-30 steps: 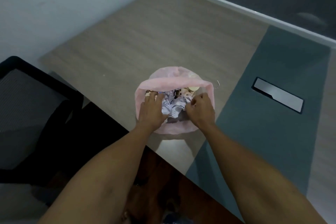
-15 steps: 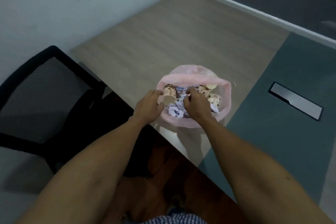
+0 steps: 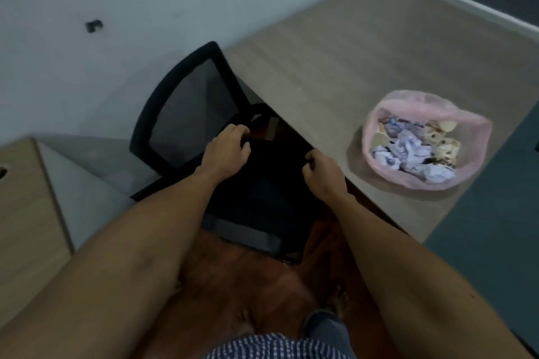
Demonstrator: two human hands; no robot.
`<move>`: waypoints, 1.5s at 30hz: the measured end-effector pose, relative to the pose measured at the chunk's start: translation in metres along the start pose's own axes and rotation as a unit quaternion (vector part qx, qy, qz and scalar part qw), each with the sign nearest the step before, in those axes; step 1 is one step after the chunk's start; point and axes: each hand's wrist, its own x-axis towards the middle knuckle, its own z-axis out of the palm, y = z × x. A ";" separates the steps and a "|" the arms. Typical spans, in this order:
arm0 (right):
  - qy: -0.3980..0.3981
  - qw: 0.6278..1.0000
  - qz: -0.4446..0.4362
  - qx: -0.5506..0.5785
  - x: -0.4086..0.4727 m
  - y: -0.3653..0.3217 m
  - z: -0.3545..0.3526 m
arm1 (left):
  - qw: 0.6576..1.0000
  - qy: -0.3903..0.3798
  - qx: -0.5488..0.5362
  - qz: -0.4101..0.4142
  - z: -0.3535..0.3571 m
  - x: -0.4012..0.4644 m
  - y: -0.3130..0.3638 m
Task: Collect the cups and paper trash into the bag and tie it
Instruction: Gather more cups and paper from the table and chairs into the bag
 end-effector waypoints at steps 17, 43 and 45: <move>-0.330 0.939 0.031 -0.088 -0.039 -0.055 0.224 | 0.979 0.093 0.096 -0.156 -0.067 0.036 -0.169; -0.270 0.882 -0.019 -0.386 -0.081 0.061 0.182 | 0.971 0.084 -0.038 -0.221 -0.050 0.015 -0.103; -0.244 0.896 0.011 -0.371 -0.086 0.076 0.161 | 0.967 0.075 -0.068 -0.233 -0.038 0.013 -0.086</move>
